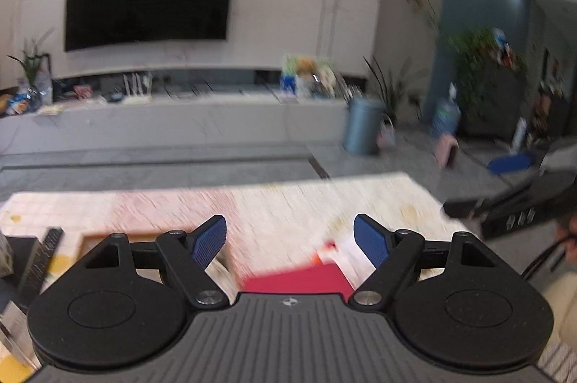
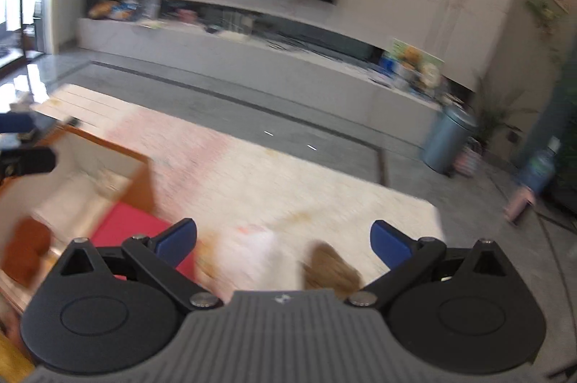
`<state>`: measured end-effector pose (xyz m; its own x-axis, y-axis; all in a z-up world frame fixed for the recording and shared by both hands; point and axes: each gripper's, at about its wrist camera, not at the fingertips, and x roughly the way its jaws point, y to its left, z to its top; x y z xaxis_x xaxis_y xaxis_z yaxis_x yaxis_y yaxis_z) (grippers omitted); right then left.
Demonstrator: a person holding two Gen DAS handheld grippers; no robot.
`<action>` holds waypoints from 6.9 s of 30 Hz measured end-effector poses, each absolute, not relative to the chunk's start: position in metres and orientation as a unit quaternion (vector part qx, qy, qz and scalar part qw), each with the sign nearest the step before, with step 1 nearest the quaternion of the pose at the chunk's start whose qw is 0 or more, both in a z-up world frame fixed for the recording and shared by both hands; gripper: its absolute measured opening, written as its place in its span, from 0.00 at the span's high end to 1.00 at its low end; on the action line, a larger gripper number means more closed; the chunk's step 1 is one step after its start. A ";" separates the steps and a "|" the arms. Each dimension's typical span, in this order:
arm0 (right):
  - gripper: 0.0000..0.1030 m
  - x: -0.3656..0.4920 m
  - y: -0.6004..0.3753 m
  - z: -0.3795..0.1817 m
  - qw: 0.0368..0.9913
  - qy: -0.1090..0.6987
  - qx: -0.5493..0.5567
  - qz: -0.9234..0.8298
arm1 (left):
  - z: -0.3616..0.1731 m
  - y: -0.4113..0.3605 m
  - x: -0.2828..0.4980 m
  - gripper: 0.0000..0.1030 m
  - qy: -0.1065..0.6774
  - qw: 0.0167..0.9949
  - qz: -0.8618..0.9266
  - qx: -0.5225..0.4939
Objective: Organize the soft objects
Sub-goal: 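Move both tools back to the pile of soft items on the bed, then grasp the ribbon-tied clear plastic bag with the right tool, then lift the plastic bag with the right tool while the left tool grasps the white tissue paper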
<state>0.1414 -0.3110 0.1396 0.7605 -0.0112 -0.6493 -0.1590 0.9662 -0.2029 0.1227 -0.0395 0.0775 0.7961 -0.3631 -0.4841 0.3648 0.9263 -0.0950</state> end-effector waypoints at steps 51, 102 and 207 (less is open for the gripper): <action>0.37 0.129 -0.353 -0.052 0.822 0.495 -0.231 0.161 | -0.002 -0.088 0.103 0.09 0.322 0.900 -0.294 -0.003; 0.45 0.063 -0.365 0.027 0.897 0.425 0.027 0.121 | 0.038 -0.103 0.103 0.09 0.323 0.903 -0.277 0.053; 0.45 0.088 -0.427 -0.033 0.906 0.398 0.132 0.060 | -0.023 -0.210 0.215 0.90 0.454 0.870 -0.193 0.018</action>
